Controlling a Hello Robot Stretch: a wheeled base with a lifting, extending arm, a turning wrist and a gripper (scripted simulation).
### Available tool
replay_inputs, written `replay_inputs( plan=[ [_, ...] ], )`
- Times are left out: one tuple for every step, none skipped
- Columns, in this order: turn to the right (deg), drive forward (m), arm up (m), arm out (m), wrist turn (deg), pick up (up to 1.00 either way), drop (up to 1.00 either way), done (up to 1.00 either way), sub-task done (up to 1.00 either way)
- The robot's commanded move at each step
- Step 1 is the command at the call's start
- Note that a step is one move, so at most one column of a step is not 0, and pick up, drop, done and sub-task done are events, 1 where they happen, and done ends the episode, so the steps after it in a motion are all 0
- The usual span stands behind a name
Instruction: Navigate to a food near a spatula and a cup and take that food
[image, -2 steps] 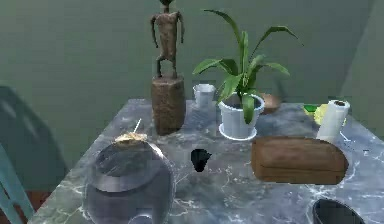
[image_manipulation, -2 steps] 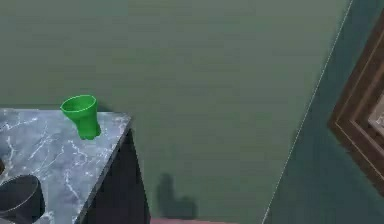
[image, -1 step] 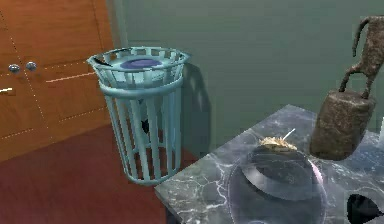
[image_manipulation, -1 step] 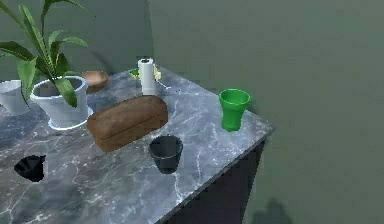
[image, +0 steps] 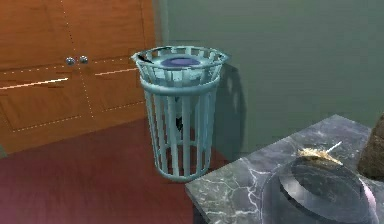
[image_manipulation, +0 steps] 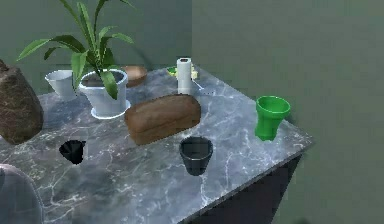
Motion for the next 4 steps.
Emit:
replay_inputs(
  plan=[
    [0.0, 0.00, 0.50, 0.00, 0.0, 0.00, 0.00, 0.00, 0.00],
    [0.0, 0.00, 0.38, 0.00, 0.0, 0.00, 0.00, 0.00, 0.00],
    [0.0, 0.00, 0.00, 0.28, 0.0, 0.00, 0.00, 0.00, 0.00],
    [0.0, 0.00, 0.00, 0.00, 45.0, 0.00, 0.00, 0.00, 0.00]
  ],
)
